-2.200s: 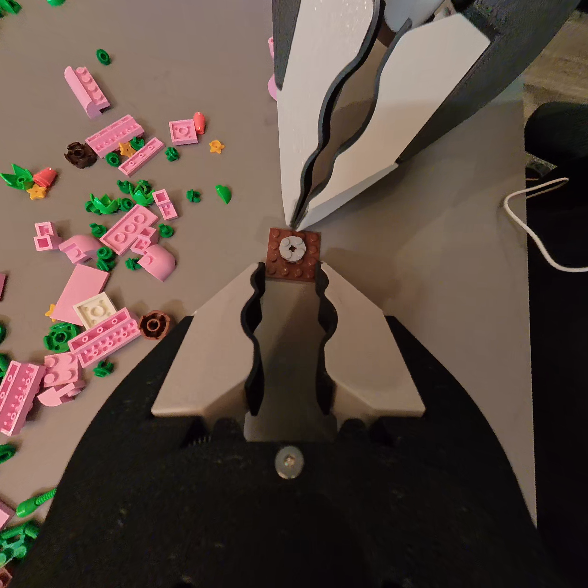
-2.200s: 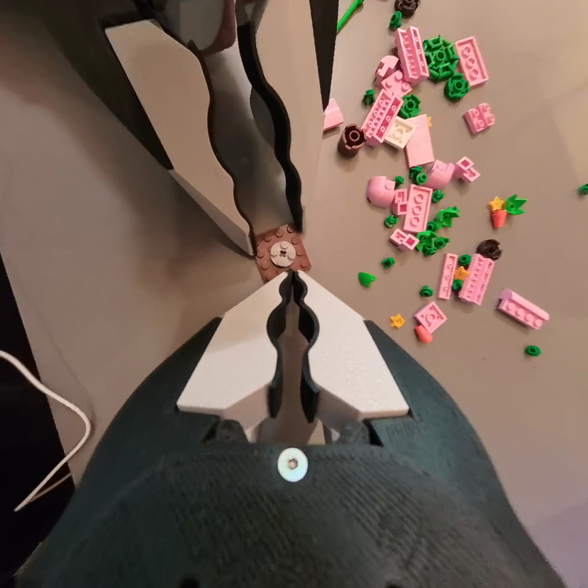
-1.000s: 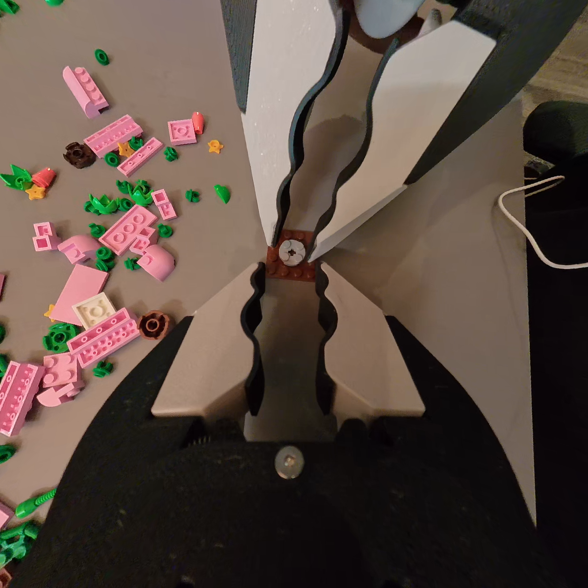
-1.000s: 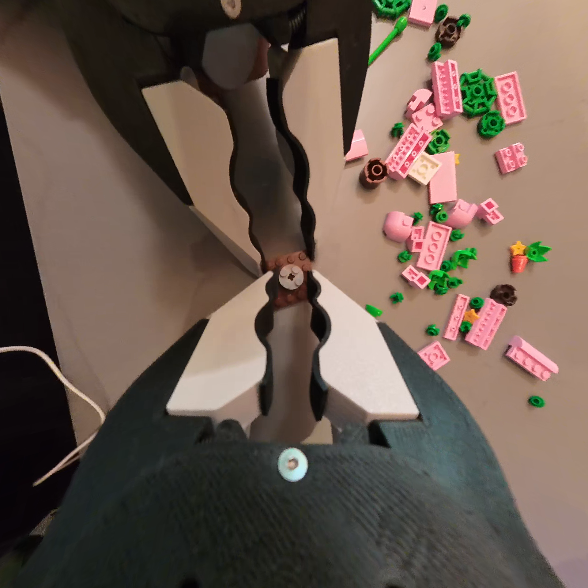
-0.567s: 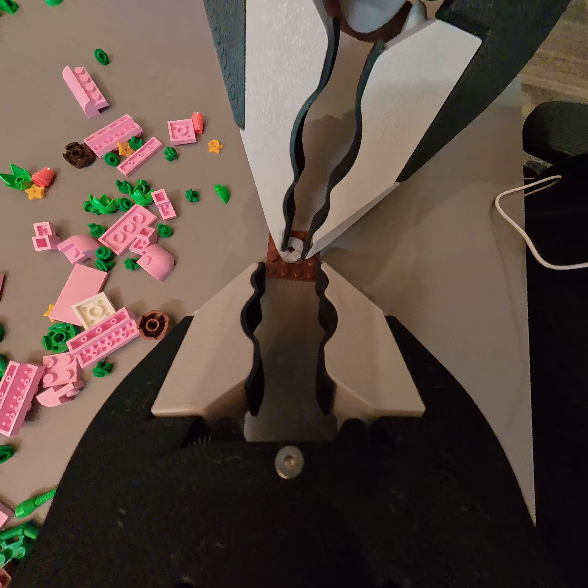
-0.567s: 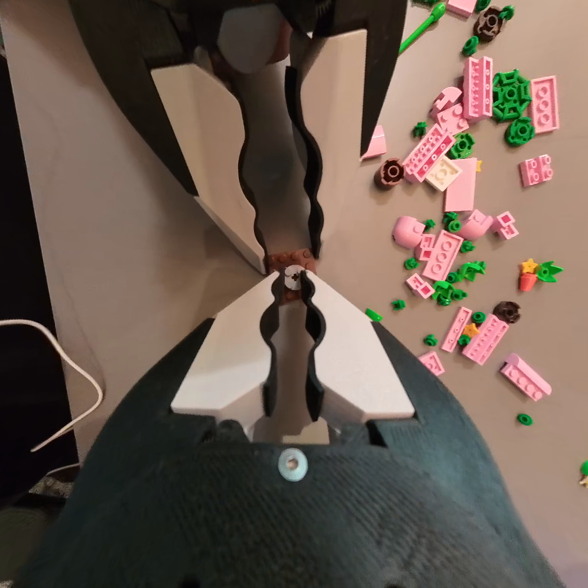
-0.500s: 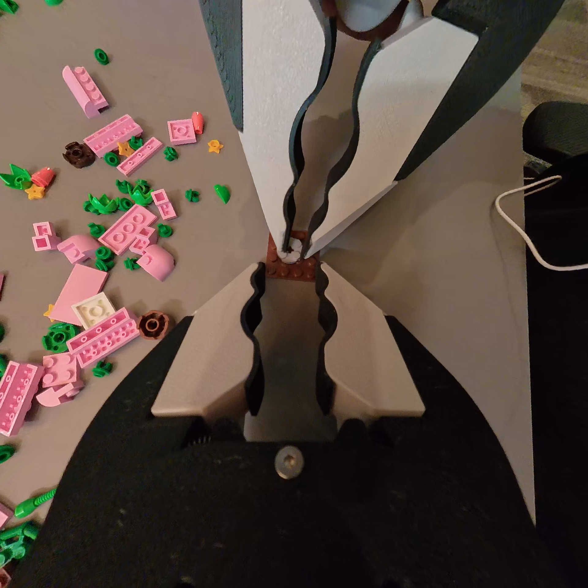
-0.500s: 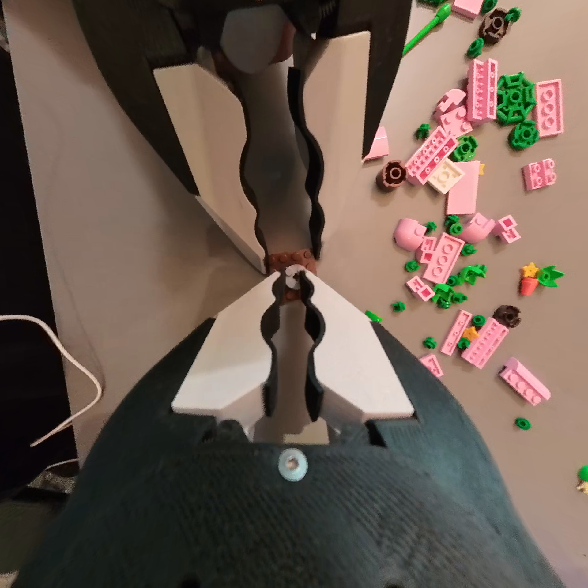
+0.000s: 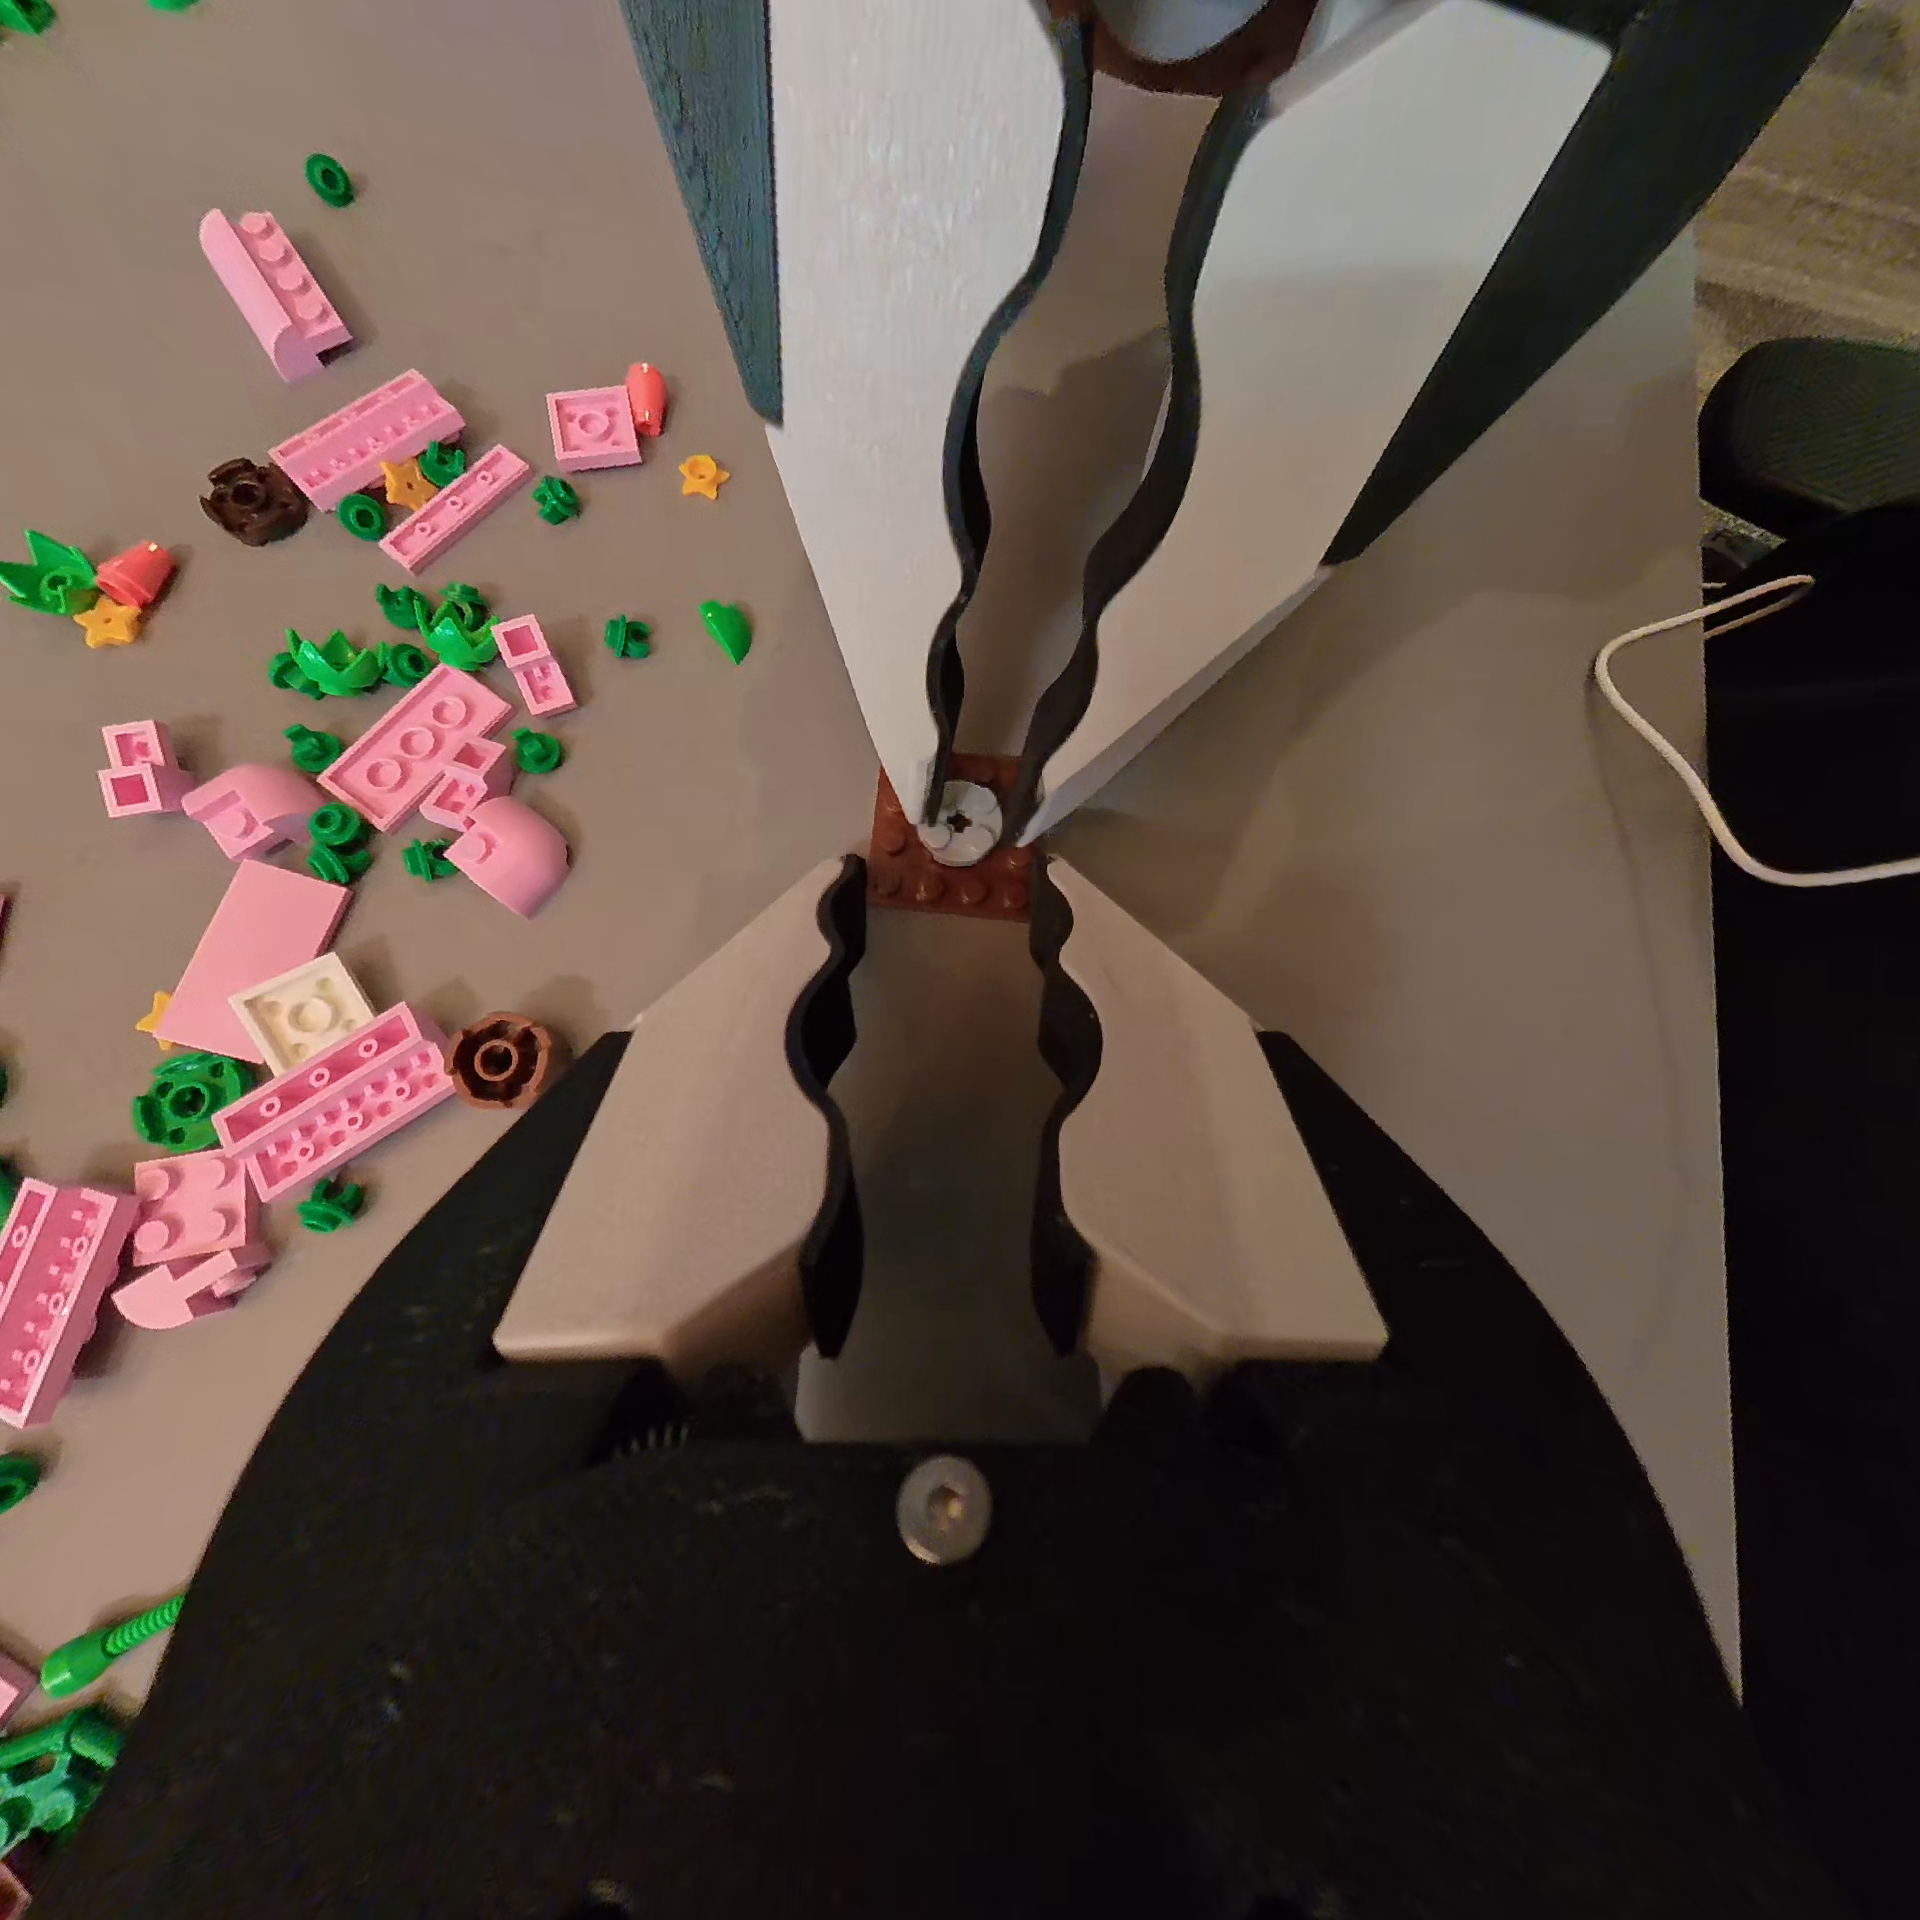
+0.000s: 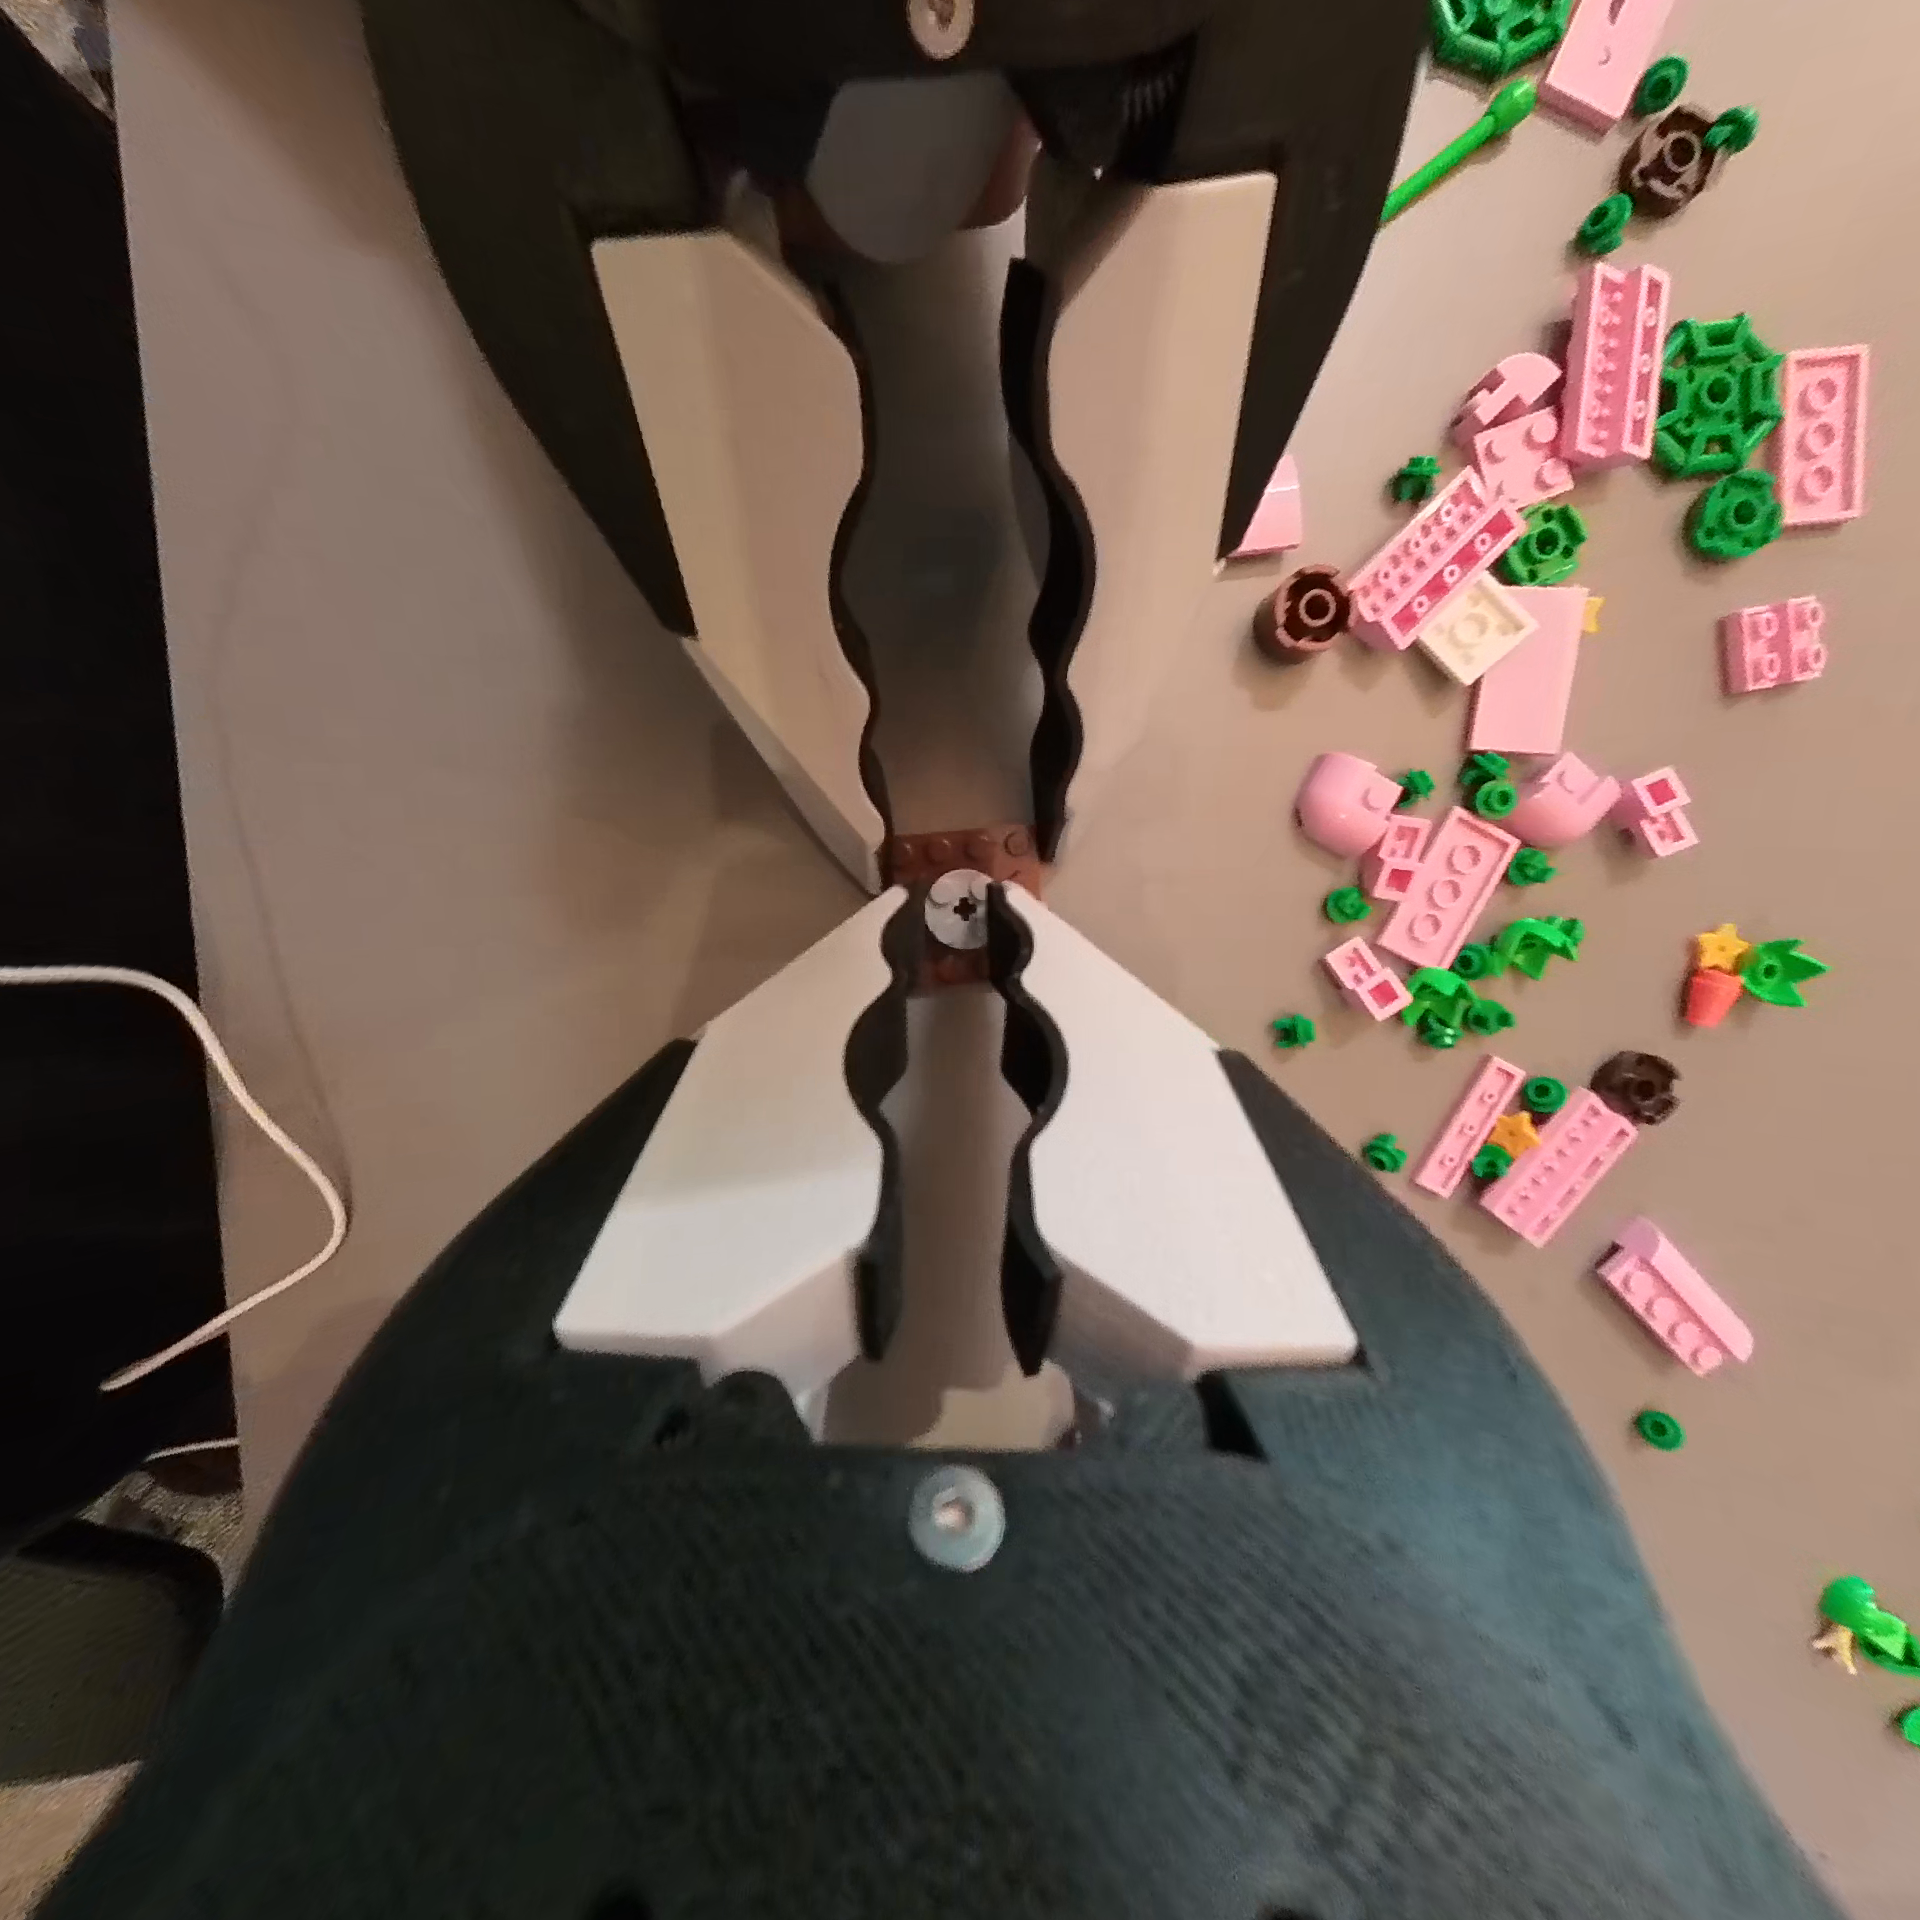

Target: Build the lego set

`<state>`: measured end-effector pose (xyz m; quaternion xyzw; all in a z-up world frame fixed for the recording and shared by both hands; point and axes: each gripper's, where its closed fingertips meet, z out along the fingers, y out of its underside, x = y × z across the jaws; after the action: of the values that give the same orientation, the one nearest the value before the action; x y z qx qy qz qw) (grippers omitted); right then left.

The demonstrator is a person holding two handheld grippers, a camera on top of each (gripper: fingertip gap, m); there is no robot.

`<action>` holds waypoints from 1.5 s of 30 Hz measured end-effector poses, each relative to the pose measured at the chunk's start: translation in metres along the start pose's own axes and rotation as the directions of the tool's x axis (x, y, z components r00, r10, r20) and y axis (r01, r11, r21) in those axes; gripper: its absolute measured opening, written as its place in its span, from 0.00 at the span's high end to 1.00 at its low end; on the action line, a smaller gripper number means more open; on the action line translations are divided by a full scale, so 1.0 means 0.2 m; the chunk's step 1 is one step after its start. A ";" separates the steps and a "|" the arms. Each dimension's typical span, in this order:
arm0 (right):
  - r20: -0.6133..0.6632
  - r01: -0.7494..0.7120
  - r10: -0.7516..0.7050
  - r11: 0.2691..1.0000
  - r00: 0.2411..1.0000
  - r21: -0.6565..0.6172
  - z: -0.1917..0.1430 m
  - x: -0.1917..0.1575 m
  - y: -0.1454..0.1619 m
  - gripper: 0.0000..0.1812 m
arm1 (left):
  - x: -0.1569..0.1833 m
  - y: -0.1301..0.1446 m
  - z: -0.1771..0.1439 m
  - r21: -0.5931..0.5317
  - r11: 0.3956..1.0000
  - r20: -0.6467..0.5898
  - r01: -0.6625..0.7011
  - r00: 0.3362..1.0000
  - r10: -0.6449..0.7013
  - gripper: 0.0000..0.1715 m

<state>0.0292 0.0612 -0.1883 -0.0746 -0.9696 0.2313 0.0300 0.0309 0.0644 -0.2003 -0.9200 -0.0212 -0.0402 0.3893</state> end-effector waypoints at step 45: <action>0.144 0.009 0.002 0.997 0.990 -0.075 0.04 0.00 0.03 0.94 | 0.00 0.00 0.00 0.000 1.000 0.002 0.002 1.000 -0.002 0.81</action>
<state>0.0290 0.0630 -0.1973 -0.0572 -0.9773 0.1994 -0.0427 0.0305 0.0642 -0.2004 -0.9200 -0.0223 -0.0397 0.3893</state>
